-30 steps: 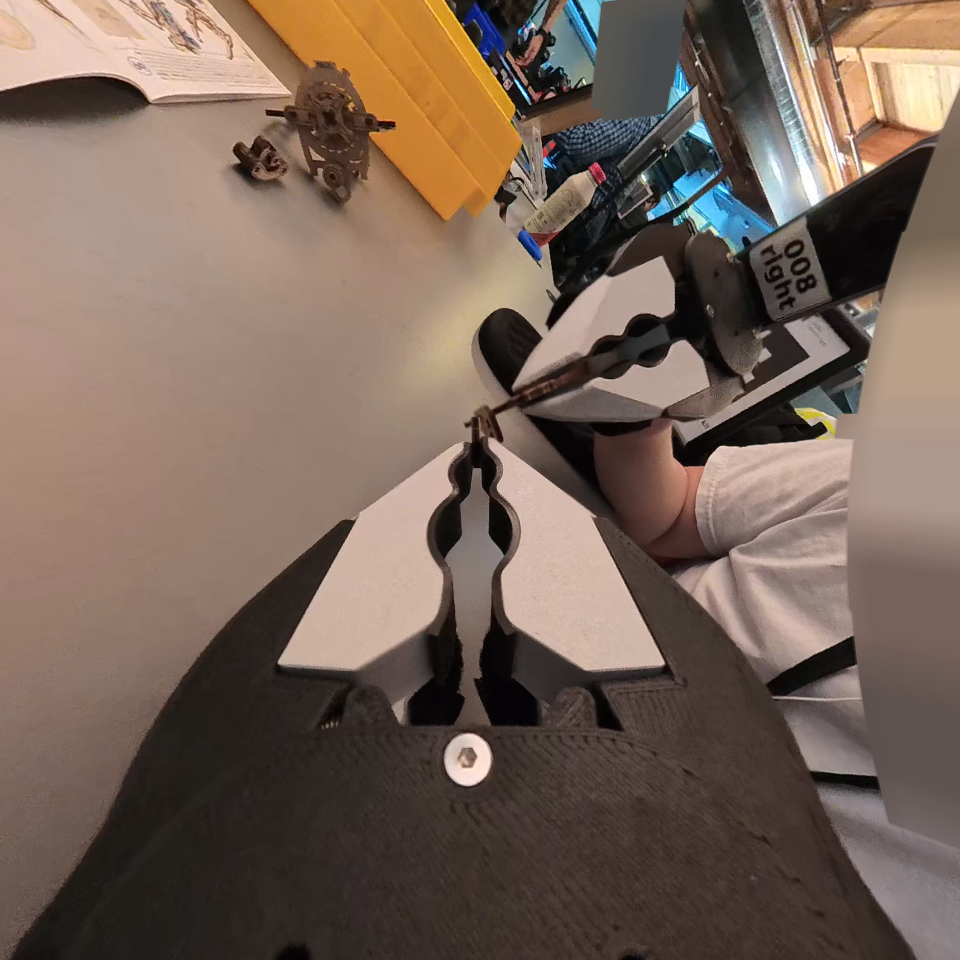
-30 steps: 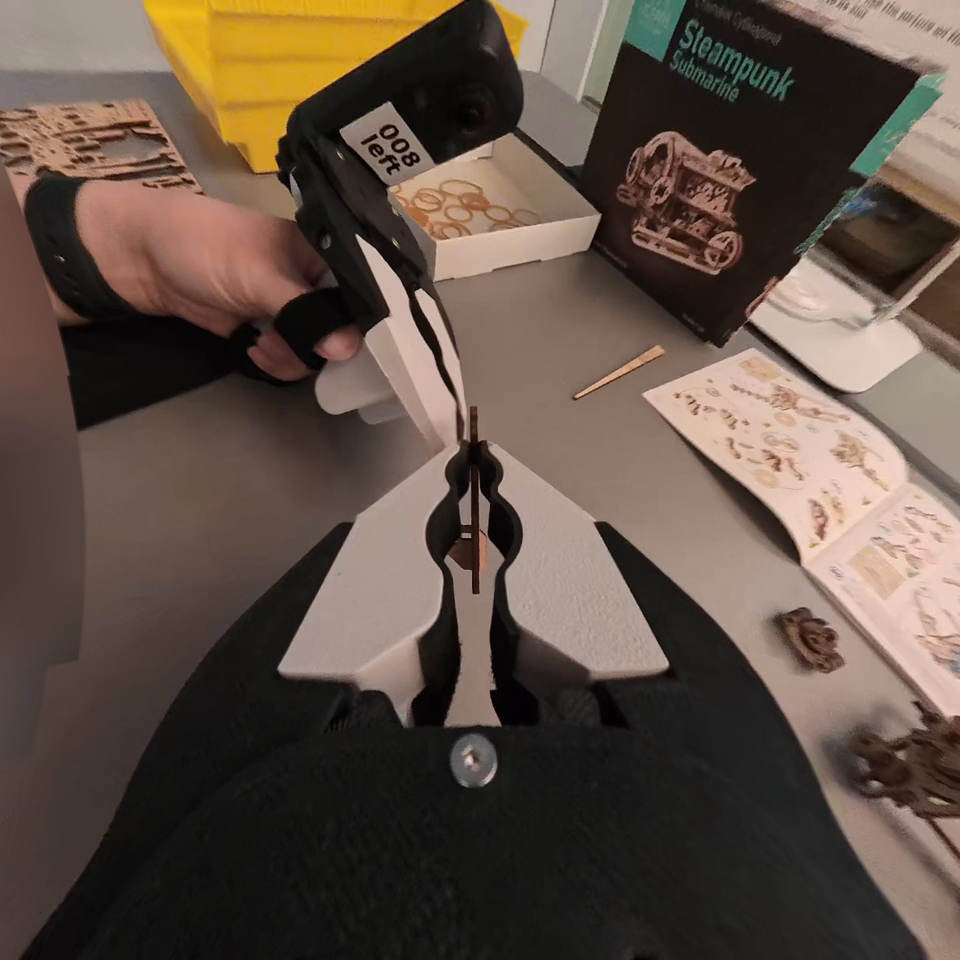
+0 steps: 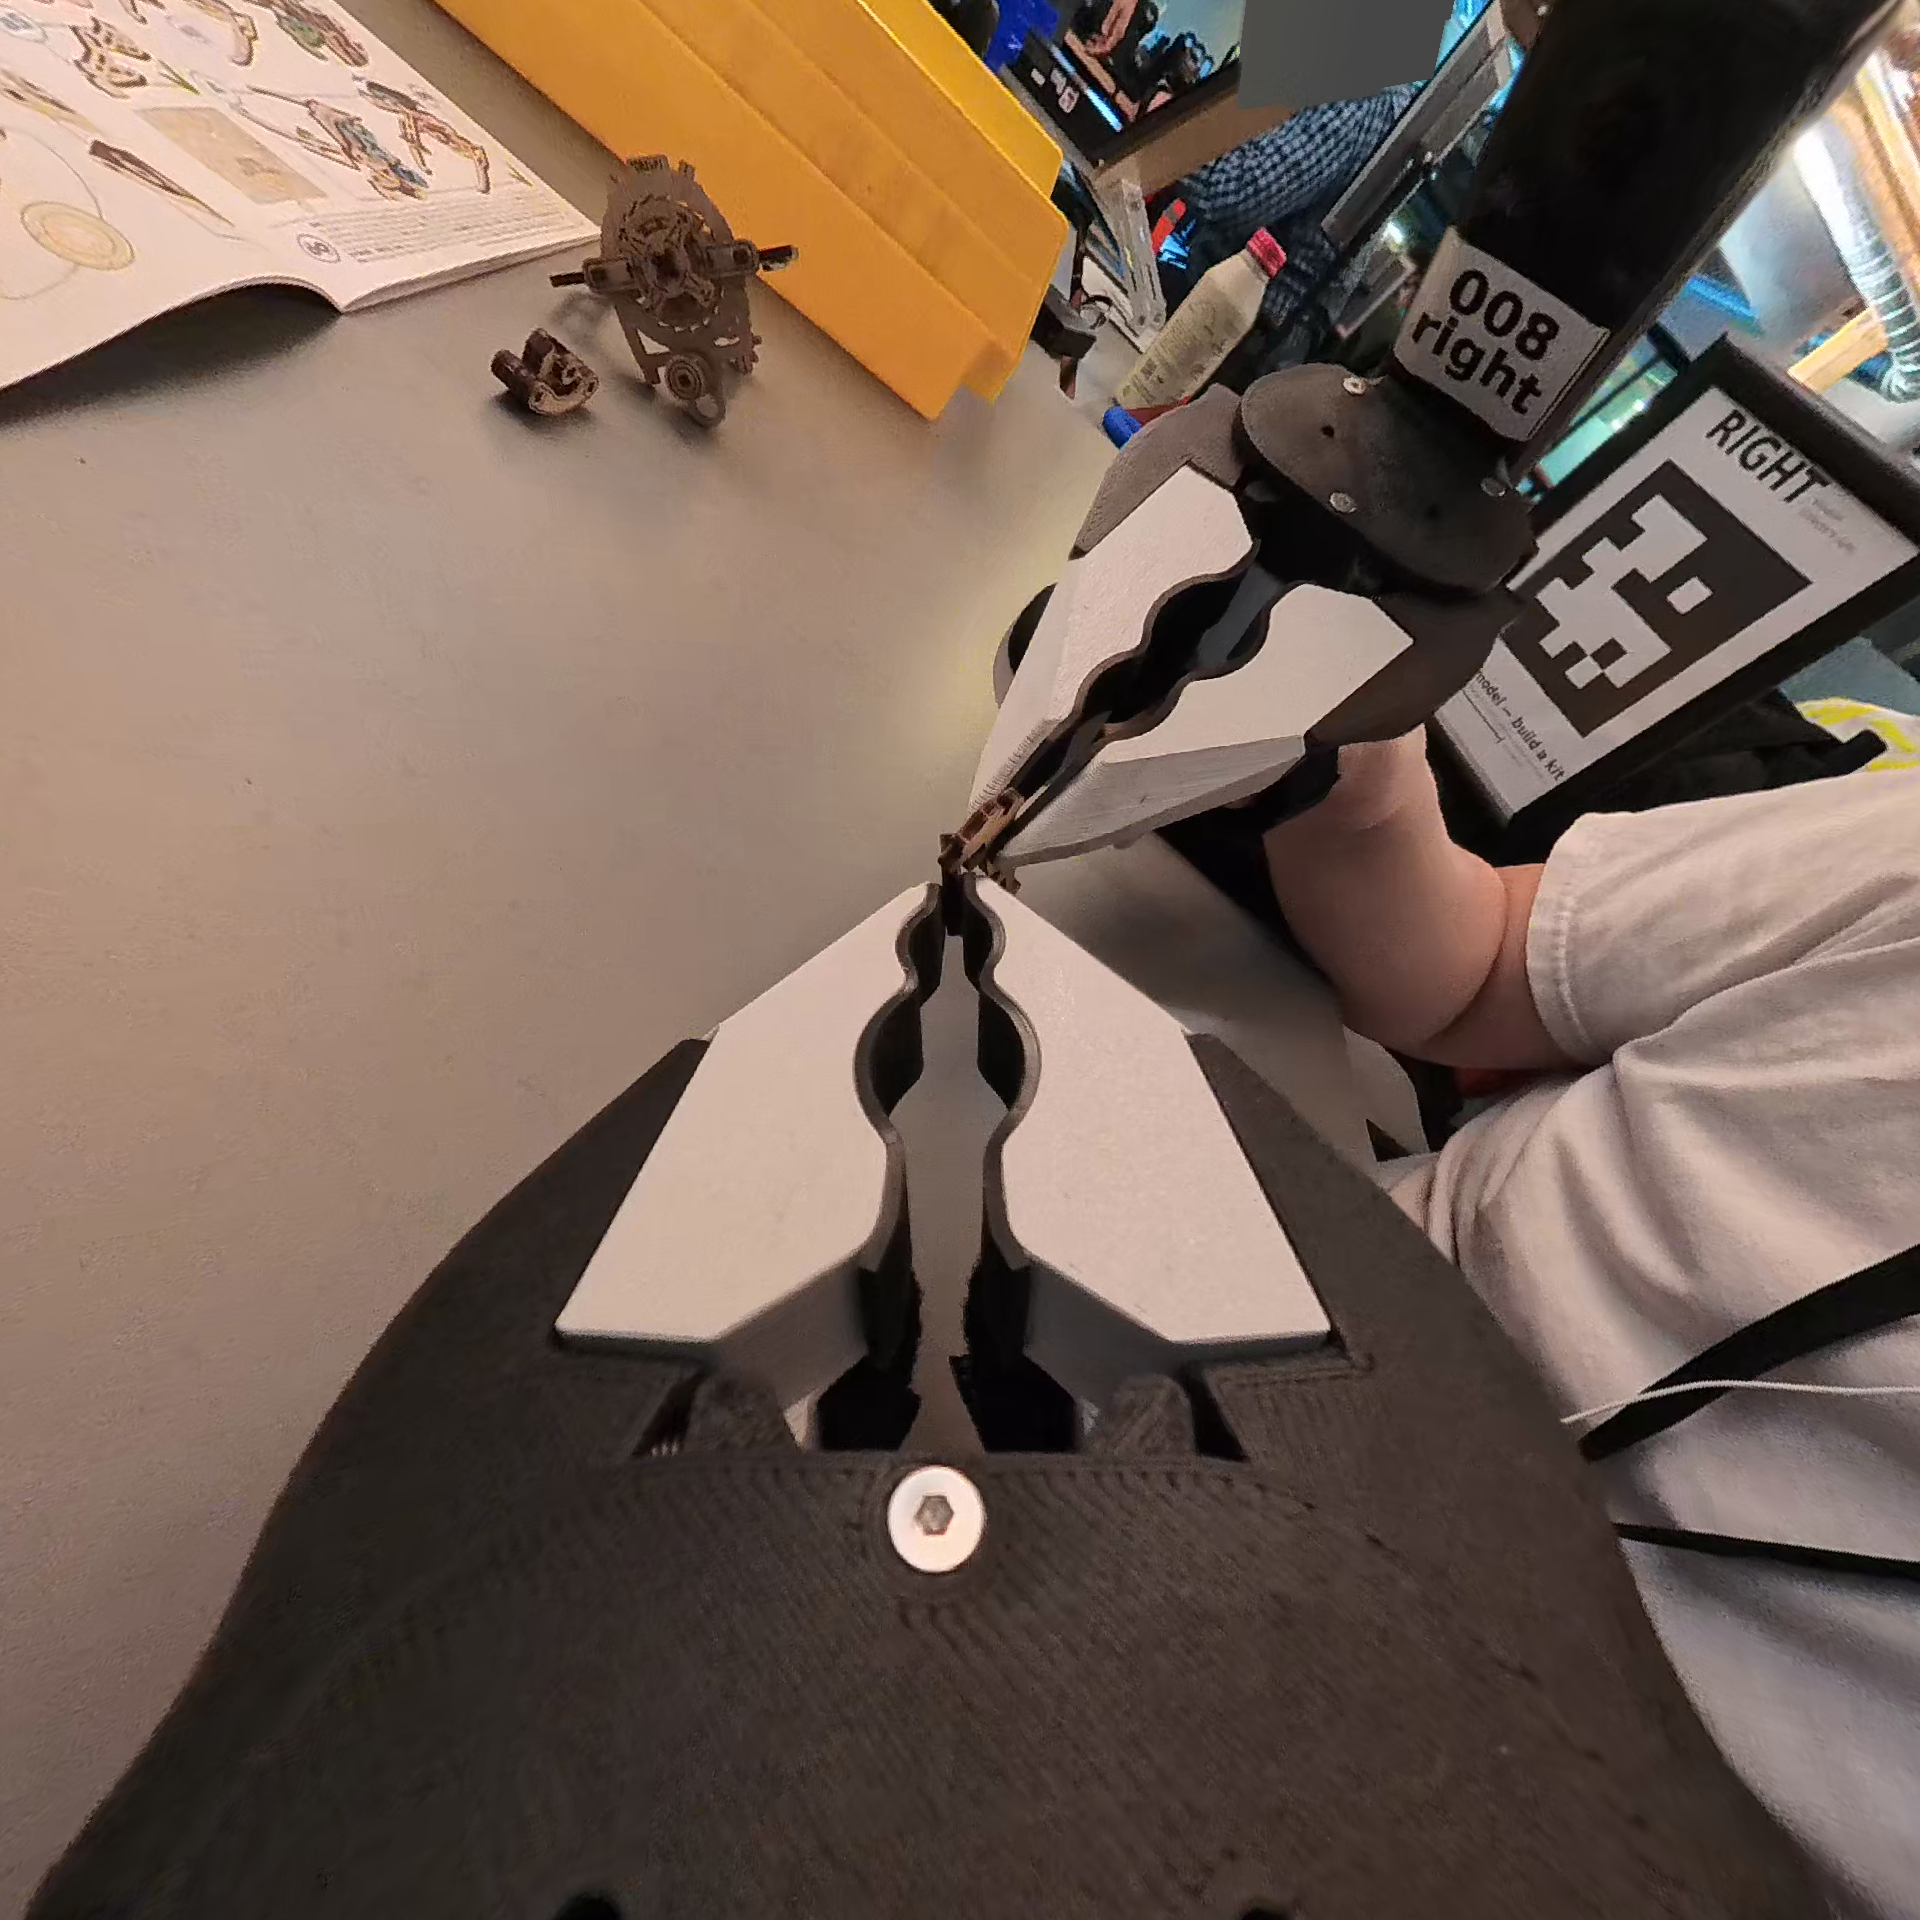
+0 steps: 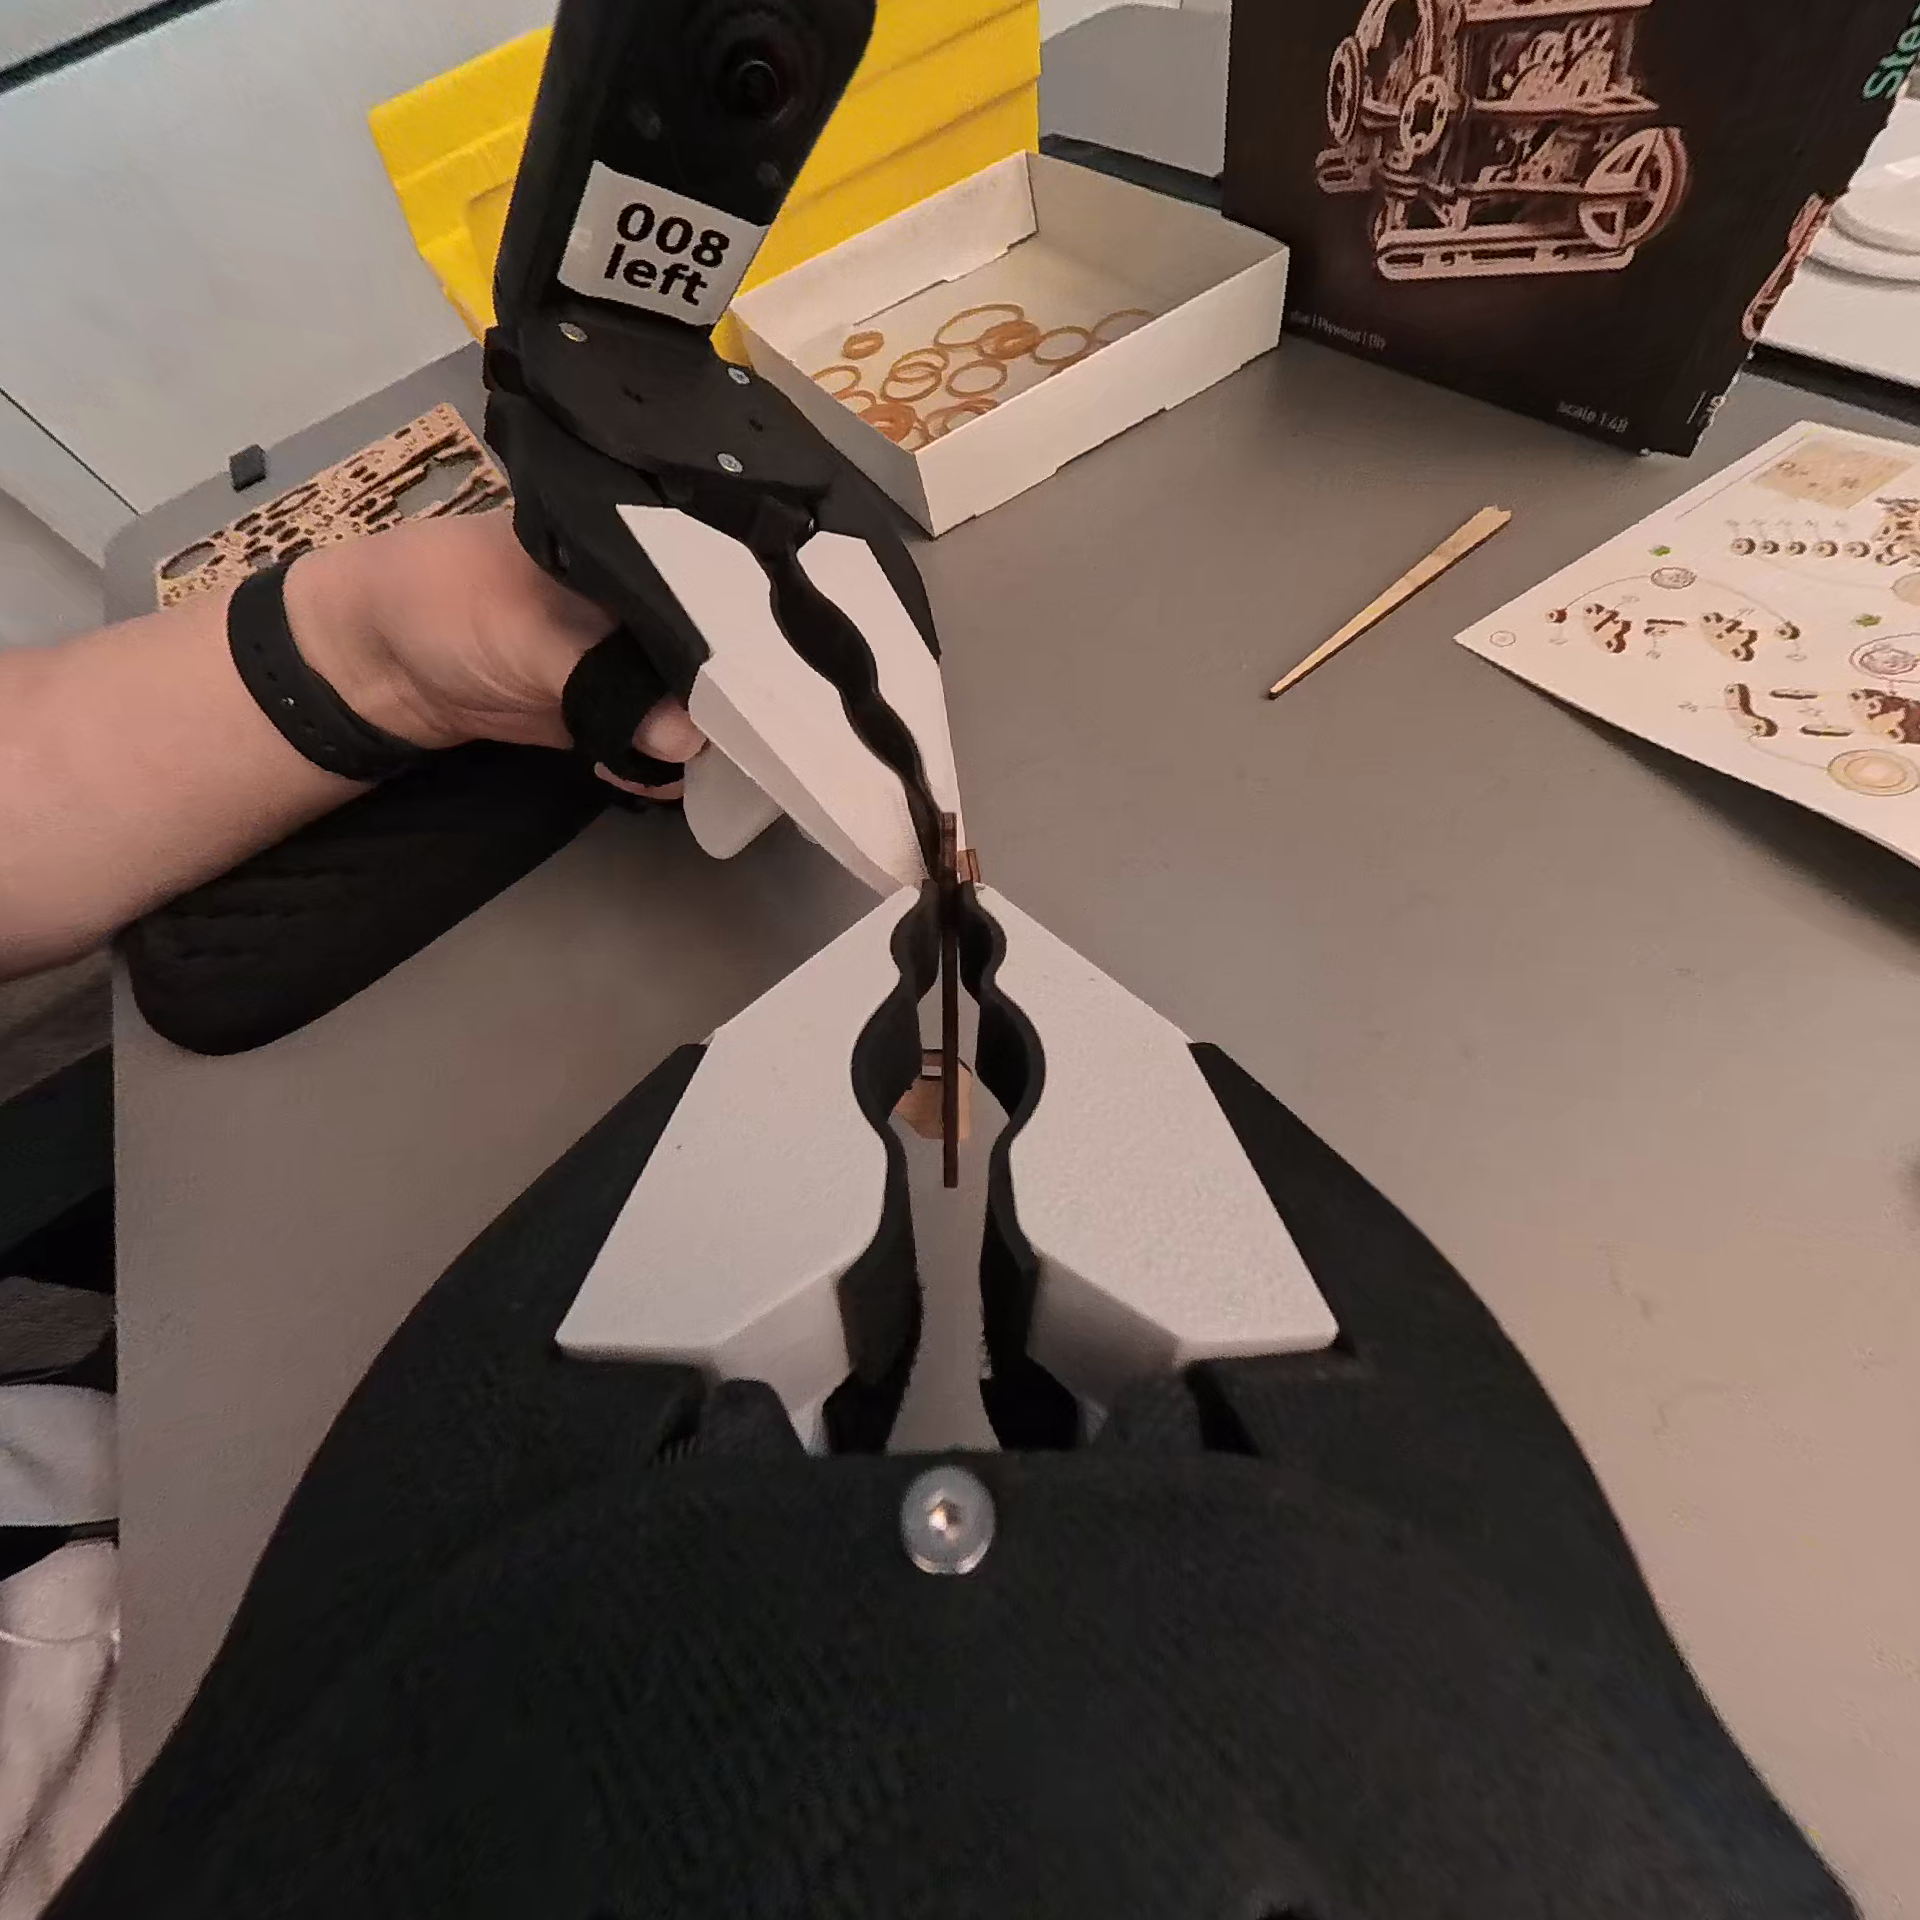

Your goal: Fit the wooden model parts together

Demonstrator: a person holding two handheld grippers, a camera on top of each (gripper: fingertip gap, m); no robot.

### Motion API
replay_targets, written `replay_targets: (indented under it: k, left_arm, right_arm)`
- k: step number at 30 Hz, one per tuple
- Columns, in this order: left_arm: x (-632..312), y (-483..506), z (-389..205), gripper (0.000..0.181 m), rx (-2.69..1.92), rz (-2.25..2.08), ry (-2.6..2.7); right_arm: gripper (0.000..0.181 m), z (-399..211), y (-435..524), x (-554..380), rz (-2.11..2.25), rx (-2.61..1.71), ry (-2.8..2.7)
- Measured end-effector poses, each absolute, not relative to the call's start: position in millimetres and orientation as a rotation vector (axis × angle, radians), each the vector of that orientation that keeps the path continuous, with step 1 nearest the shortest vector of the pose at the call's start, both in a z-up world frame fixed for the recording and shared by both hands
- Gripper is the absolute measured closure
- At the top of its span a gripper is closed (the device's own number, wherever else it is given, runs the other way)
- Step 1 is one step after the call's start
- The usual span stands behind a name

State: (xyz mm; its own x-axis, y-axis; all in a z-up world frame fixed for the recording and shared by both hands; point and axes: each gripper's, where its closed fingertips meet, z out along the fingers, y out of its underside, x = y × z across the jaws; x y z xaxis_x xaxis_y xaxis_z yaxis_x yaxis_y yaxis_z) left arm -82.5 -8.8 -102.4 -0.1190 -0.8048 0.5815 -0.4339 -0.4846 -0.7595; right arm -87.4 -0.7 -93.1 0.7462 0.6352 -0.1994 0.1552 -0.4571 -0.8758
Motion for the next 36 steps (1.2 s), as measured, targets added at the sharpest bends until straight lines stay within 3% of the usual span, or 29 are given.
replay_targets:
  k: [36]
  left_arm:
    - [-86.9,-13.2,-115.4,0.181,-1.878,-1.528,1.49]
  right_arm:
    - [0.178,-106.6,-3.8,-92.3,0.649,-2.057,-0.655]
